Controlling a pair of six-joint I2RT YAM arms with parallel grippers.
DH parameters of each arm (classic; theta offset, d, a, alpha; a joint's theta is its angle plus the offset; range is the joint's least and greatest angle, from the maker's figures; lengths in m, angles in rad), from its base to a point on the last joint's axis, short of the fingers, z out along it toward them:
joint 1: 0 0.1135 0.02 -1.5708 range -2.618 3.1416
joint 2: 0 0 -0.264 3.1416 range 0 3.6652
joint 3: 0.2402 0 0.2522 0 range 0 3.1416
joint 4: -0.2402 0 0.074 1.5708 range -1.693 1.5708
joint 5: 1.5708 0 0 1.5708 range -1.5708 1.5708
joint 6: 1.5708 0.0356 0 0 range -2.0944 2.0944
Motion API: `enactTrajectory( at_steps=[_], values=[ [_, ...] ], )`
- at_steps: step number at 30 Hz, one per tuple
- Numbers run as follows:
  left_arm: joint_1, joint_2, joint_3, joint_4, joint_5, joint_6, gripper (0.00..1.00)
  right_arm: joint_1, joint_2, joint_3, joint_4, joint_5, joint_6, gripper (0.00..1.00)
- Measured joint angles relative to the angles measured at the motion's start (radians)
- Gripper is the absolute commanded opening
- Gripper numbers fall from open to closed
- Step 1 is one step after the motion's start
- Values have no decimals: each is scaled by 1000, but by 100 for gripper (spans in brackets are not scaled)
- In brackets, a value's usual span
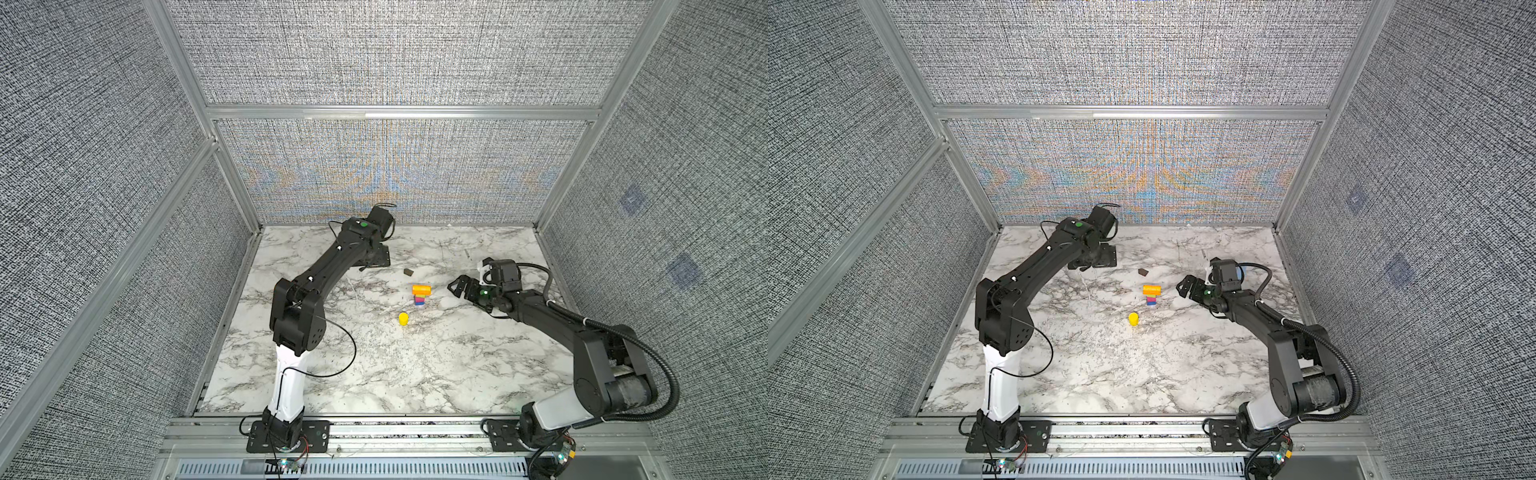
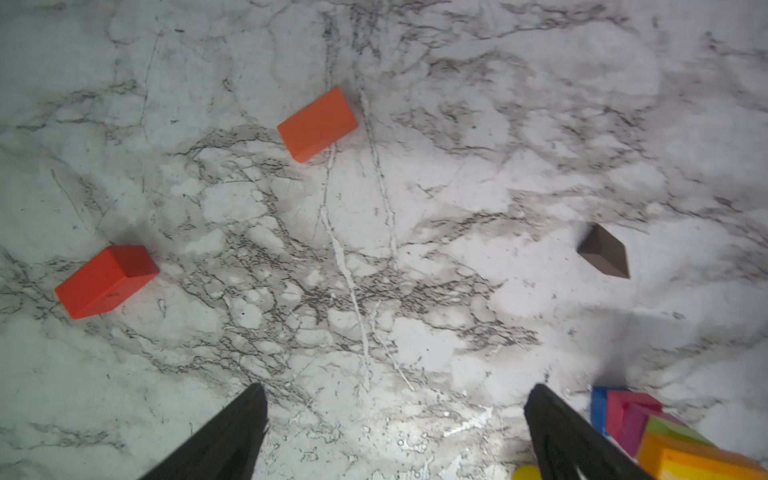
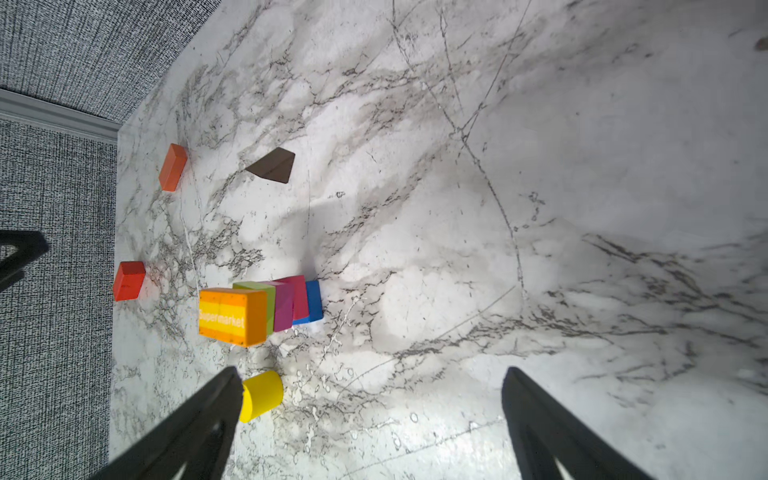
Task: Build the wood block tower
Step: 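Move the left gripper over the orange-red brick farther from the robot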
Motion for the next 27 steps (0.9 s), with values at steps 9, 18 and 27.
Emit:
enactTrajectory(
  at_steps=[9, 18, 27],
  values=[
    [128, 156, 103, 81, 58, -31, 99, 11, 35, 9, 43, 1, 26, 99],
    [234, 437, 446, 50, 121, -36, 91, 25, 63, 13, 80, 2, 29, 99],
    [264, 513, 482, 34, 157, -38, 91, 25, 83, 20, 95, 0, 29, 99]
  ],
)
